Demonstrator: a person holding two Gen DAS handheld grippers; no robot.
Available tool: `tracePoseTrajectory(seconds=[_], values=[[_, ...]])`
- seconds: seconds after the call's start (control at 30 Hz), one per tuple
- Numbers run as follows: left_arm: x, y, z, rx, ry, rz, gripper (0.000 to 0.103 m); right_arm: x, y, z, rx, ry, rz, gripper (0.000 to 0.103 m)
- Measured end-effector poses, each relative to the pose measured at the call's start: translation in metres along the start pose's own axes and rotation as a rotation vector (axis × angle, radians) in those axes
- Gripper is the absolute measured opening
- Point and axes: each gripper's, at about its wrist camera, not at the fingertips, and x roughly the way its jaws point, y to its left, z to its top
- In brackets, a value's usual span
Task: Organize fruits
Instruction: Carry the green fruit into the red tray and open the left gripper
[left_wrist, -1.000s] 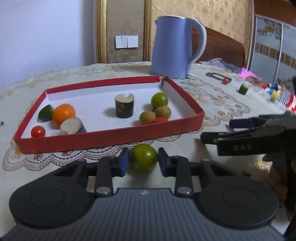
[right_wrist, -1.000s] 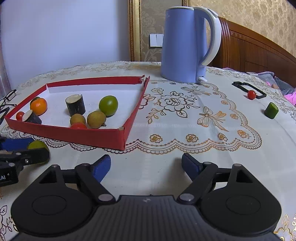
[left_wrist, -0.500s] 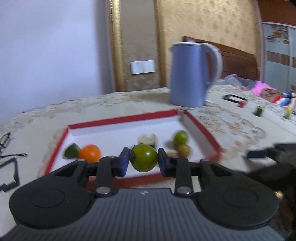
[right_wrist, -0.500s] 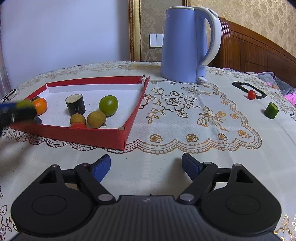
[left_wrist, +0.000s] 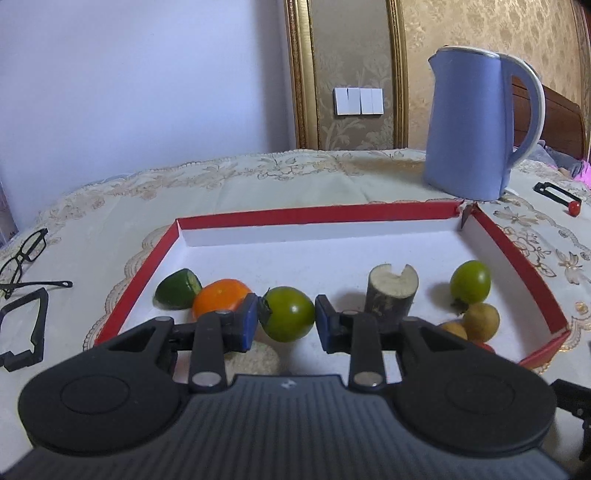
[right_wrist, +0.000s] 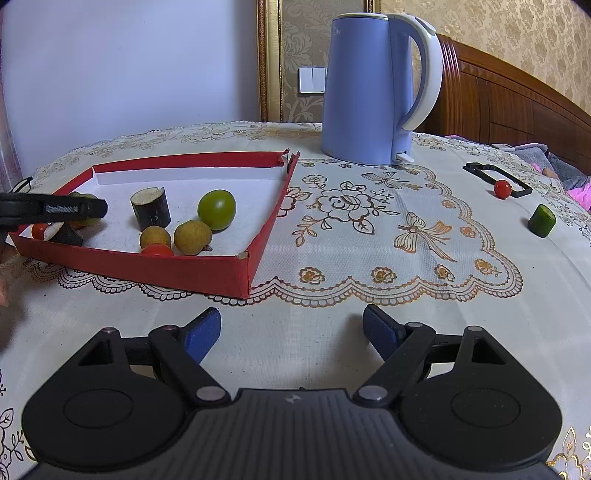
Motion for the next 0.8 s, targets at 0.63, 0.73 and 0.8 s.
tracePoseTrajectory(seconds=[0.63,0.73,0.8], values=[[0.008,-0.011,-0.004,0.046,0.0,0.033,0.032,0.0,0.0,0.0,0.0,0.0,0.0,0.084],[0.008,-0.017,-0.006,0.08,-0.002,0.03,0.046,0.0,0.0,0.0,-0.001,0.0,-0.001,0.085],[0.005,-0.019,-0.007,0.085,-0.004,0.018,0.069,0.001,0.0,0.0,0.0,0.005,-0.013,0.103]])
